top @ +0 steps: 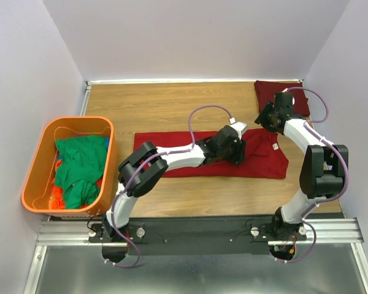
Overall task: Fold and stack the t-shirts
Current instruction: Fold the tshirt
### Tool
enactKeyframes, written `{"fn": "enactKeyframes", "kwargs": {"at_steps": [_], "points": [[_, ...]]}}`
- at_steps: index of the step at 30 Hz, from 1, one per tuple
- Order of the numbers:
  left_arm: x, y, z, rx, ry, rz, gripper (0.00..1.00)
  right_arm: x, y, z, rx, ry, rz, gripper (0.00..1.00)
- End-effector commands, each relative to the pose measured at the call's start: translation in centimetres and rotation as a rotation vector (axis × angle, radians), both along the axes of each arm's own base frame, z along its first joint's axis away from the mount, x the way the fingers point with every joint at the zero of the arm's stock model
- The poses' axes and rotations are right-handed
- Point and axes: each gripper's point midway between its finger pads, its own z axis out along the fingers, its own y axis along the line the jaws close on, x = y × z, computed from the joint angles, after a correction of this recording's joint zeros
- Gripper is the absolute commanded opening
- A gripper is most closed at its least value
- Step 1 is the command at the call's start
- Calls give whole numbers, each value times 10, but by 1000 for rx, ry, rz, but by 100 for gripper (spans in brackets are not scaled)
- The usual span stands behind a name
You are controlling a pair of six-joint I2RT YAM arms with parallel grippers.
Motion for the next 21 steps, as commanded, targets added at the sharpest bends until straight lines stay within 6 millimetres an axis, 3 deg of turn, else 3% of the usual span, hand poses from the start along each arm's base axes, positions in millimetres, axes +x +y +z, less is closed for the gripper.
{"fn": "enactKeyframes", "kwargs": {"at_steps": [1, 11, 19, 21], "points": [[-9, -8, -12, 21, 20, -37, 56, -1, 1, -2, -3, 14, 26, 56], [-11, -7, -20, 50, 27, -22, 44, -5, 6, -13, 10, 40, 64, 56], [-9, -8, -22, 58, 20, -19, 13, -15, 9, -20, 18, 55, 78, 54], [-12, -4, -23, 72, 32, -21, 0, -17, 9, -21, 17, 60, 81, 53]]}}
